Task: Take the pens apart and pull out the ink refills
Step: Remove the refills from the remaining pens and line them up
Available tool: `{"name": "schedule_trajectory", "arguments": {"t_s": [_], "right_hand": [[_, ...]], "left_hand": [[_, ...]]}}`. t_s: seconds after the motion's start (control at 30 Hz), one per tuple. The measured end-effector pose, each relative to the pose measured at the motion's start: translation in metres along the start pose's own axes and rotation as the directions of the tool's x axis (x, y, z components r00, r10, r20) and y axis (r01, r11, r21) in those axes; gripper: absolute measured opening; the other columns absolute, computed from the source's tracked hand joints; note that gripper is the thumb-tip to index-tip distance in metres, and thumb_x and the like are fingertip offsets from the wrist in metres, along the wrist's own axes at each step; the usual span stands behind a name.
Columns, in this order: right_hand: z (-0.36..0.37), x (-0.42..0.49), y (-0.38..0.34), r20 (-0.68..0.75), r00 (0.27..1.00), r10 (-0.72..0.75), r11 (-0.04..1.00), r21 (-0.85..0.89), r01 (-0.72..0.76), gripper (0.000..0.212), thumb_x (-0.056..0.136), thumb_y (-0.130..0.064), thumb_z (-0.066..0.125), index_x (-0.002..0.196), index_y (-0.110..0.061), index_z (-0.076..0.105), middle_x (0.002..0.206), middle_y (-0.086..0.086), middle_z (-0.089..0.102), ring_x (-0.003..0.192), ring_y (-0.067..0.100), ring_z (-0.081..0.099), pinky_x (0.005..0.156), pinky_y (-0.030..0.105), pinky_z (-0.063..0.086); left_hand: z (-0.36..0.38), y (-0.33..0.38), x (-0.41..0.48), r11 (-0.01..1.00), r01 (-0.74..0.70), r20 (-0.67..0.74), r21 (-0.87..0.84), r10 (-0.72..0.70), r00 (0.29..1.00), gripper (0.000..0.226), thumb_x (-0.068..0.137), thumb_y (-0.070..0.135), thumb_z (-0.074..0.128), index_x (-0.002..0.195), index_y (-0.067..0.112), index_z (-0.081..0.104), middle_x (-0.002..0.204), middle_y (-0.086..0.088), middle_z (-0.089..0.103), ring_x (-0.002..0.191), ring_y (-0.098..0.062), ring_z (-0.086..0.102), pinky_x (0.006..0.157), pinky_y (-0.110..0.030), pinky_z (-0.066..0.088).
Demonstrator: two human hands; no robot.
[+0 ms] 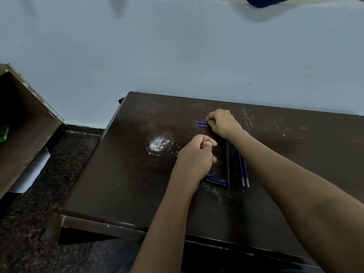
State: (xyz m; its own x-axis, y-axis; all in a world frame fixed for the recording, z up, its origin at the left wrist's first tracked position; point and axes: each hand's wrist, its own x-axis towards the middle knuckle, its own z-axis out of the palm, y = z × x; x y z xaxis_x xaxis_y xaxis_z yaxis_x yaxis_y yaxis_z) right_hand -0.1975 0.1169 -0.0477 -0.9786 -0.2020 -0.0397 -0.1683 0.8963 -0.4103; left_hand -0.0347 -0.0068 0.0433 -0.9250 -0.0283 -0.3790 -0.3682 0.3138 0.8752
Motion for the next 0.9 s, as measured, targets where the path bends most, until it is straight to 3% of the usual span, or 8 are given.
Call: {"name": "schedule_trajectory", "arguments": {"t_s": [0.43,0.9], "right_hand": [[-0.0012,-0.0067,0.0069,0.025,0.997,-0.079,0.997,0.003,0.079,0.026,0.087,-0.031,0.06,0.102,-0.013,0.07,0.1,0.007,0.062,0.091,0.025,0.059,0.081,0.039,0.051],[0.0006,-0.0045,0.0031,-0.007,0.999,-0.047,0.998,-0.049,0.047,0.021,0.091,-0.02,0.054,0.104,-0.012,0.068,0.108,0.011,0.059,0.099,0.029,0.057,0.084,0.044,0.051]], "left_hand": [[-0.0002,0.0022,-0.0019,1.0,0.008,-0.005,0.009,-0.008,1.0,0.027,0.1,0.024,0.034,0.097,0.028,0.061,0.068,0.005,0.058,0.055,-0.005,0.044,0.052,-0.025,0.033],[-0.0007,0.0029,-0.0024,1.0,0.019,0.003,0.014,-0.02,1.0,0.027,0.101,0.024,0.034,0.1,0.028,0.06,0.07,0.005,0.058,0.054,-0.004,0.043,0.051,-0.023,0.032]]}}
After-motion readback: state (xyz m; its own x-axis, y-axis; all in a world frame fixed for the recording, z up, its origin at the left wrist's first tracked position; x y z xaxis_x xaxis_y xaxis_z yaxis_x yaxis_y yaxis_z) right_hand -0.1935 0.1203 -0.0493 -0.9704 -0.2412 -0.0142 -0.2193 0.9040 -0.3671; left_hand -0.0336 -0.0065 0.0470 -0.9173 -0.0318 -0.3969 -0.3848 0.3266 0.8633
